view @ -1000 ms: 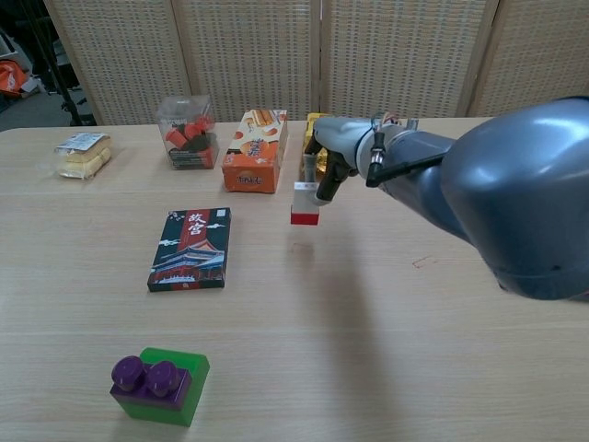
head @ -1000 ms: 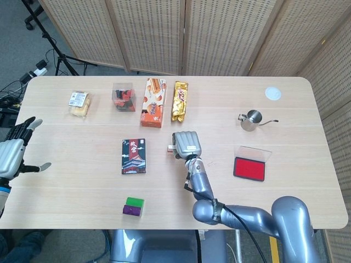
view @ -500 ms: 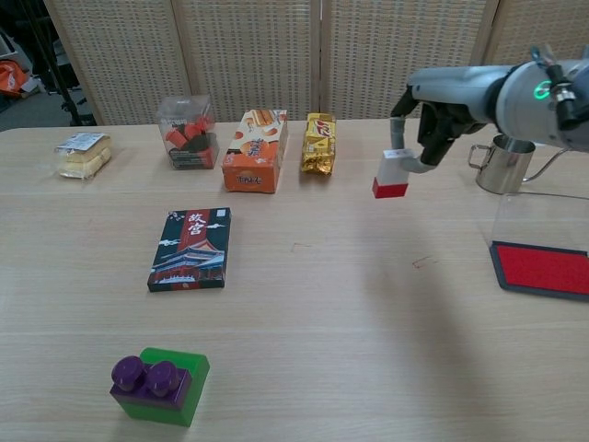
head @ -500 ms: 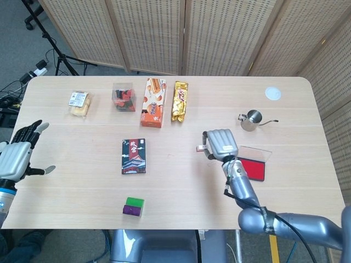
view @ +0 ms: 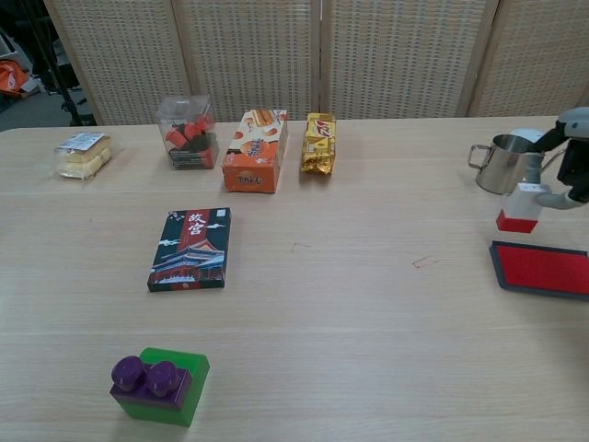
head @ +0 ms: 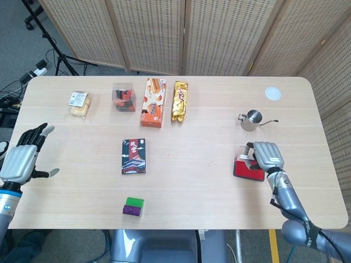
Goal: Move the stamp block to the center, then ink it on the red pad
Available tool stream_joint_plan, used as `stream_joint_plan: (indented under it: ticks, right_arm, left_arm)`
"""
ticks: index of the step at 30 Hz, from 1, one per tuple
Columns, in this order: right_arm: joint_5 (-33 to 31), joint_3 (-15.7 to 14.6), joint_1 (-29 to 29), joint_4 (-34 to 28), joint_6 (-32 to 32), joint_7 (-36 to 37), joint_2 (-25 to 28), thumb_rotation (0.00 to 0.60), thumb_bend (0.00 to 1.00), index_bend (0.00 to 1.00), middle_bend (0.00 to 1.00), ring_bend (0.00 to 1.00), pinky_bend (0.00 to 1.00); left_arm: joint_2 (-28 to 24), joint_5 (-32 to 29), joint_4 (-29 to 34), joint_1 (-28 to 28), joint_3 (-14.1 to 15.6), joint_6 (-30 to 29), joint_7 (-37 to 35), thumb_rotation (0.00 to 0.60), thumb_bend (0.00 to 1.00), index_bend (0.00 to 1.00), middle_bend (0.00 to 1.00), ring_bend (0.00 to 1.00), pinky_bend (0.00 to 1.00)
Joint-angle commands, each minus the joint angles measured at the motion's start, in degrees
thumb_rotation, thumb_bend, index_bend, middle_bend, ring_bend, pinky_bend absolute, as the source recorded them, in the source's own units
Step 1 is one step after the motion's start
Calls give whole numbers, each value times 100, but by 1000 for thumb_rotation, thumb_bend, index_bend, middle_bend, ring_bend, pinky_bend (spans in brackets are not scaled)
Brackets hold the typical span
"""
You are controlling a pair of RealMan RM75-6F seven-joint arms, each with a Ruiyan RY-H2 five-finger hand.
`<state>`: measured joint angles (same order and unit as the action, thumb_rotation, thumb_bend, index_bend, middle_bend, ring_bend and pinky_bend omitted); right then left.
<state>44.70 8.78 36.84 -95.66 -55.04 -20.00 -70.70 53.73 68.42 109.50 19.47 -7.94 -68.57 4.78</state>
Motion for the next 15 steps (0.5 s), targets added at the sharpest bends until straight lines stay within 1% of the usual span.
stream_joint_plan:
  ticks: [1, 6, 8, 15]
  right_arm:
    - [371, -203, -279, 558, 264, 498, -108, 600, 569, 561, 953, 1000, 1000]
    - [524, -287, -429, 933, 392, 860, -258, 600, 569, 561, 953, 1000, 1000]
    - [680, -315, -496, 1010, 415, 1026, -283, 600, 569, 562, 953, 1000, 1000]
    - [1026, -321, -614, 971, 359, 1280, -249, 600, 570, 564, 953, 1000, 1000]
  left_arm:
    - [16, -25, 10, 7, 8, 5, 41, 600, 0, 0, 0, 0, 0]
    - [22, -44, 23, 21, 28, 40, 85, 600, 0, 0, 0, 0, 0]
    - [21, -47, 29, 19, 27, 31, 88, 600, 0, 0, 0, 0, 0]
    - [18, -62, 36, 24, 32, 41, 94, 600, 0, 0, 0, 0, 0]
